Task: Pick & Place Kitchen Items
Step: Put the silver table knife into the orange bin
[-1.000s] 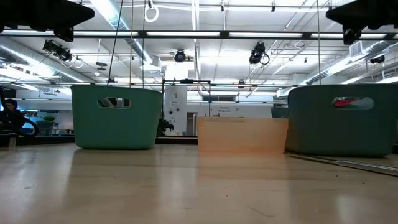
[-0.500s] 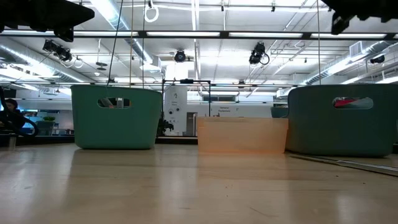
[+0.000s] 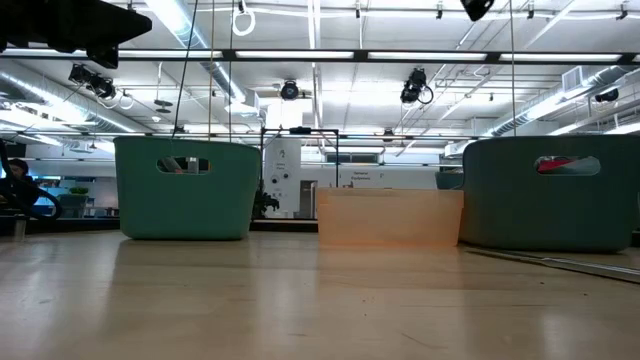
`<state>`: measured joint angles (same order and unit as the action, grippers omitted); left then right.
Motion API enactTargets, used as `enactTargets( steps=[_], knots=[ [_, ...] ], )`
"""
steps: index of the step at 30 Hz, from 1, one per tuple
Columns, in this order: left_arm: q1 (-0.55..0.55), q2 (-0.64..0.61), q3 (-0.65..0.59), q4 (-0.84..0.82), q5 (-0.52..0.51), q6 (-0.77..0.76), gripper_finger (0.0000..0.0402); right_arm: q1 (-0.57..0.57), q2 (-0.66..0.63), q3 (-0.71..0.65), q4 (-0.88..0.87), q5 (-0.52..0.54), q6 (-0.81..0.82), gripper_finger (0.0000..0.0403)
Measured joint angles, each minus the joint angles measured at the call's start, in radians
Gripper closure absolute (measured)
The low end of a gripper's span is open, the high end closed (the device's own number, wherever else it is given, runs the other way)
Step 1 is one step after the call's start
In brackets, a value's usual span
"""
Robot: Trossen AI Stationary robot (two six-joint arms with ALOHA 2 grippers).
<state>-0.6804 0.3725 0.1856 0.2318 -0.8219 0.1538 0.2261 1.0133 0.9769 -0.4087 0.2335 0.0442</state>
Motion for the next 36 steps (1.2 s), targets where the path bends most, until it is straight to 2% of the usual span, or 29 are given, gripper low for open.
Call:
enactTargets(
  steps=[4,7,13,16,21,25,31,36],
  knots=[
    [0.0,0.0,0.0,-0.014,0.0,0.006,0.0389,0.081,0.226,0.203,-0.258,0.084,0.184,0.0398],
    [0.0,0.0,0.0,-0.015,0.0,0.017,0.0388,0.131,0.381,0.333,-0.406,0.08,0.34,0.0397],
    [0.0,0.0,0.0,-0.015,0.0,0.032,0.039,0.178,0.617,0.469,-0.578,0.105,0.589,0.0379],
    [0.0,0.0,0.0,-0.013,0.0,0.048,0.0389,0.184,0.677,0.477,-0.58,0.077,0.688,0.0351],
    [0.0,0.0,0.0,-0.013,0.0,0.068,0.0388,0.206,0.734,0.477,-0.592,-0.058,0.854,0.0279],
    [0.0,0.0,0.0,-0.016,0.007,0.071,0.039,0.23,0.76,0.477,-0.589,-0.092,1.004,0.0236],
    [0.0,0.0,0.0,-0.02,0.047,0.086,0.039,0.276,0.804,0.477,-0.599,-0.085,1.192,0.0227],
    [0.0,0.0,0.0,-0.04,0.068,0.072,0.039,0.309,0.871,0.476,-0.674,-0.095,1.339,0.0227]
  ],
)
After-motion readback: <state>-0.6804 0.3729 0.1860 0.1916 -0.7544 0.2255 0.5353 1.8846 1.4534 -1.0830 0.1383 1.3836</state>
